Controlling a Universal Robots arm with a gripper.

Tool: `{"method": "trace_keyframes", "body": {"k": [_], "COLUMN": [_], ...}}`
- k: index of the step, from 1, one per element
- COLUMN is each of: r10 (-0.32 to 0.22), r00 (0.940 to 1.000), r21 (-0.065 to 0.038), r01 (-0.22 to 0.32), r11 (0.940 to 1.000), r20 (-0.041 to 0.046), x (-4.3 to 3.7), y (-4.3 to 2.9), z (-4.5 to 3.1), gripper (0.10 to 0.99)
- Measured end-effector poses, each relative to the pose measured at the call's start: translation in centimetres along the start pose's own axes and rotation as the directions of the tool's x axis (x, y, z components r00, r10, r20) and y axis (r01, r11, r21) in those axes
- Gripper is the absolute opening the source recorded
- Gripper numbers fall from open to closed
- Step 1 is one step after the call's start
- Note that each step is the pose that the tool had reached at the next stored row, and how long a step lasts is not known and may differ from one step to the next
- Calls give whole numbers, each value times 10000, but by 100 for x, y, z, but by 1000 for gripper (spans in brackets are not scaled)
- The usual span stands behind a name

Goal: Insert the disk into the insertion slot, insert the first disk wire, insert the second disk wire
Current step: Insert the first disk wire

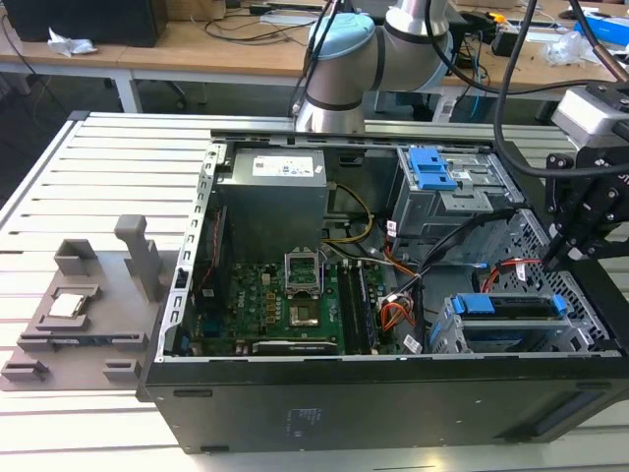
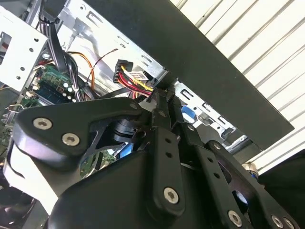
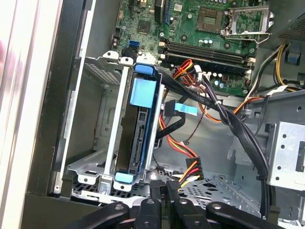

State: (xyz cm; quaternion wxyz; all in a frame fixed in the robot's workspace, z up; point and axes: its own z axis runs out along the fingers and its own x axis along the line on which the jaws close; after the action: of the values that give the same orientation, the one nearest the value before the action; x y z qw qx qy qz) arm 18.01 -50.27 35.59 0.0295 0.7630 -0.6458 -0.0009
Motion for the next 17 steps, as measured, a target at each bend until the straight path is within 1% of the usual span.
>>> {"method": "trace_keyframes", "body": {"k": [1,4,5,8,9,10,11,12,14,17], "r10": [0,0,-1,-1,0,0,0,0,-1,0], "r00": [10000,10000,10000,10000,10000,10000,10000,10000,10000,10000], "r21": [0,0,0,0,1,0,0,1,1,1], "r01": [0,0,1,1,0,0,0,0,1,0], "r11": [10000,10000,10000,10000,10000,10000,10000,10000,10000,10000], "r20": [-2,-2,1,2,3,2,2,3,3,4], "x": [0,1,0,-16,-2,15,50,83,124,151], "y": [0,2,8,131,173,187,205,218,234,260], "z": [0,-42,-42,-36,-32,-30,-25,-21,-13,-4], "gripper": [169,169,169,169,169,169,169,169,169,169]}}
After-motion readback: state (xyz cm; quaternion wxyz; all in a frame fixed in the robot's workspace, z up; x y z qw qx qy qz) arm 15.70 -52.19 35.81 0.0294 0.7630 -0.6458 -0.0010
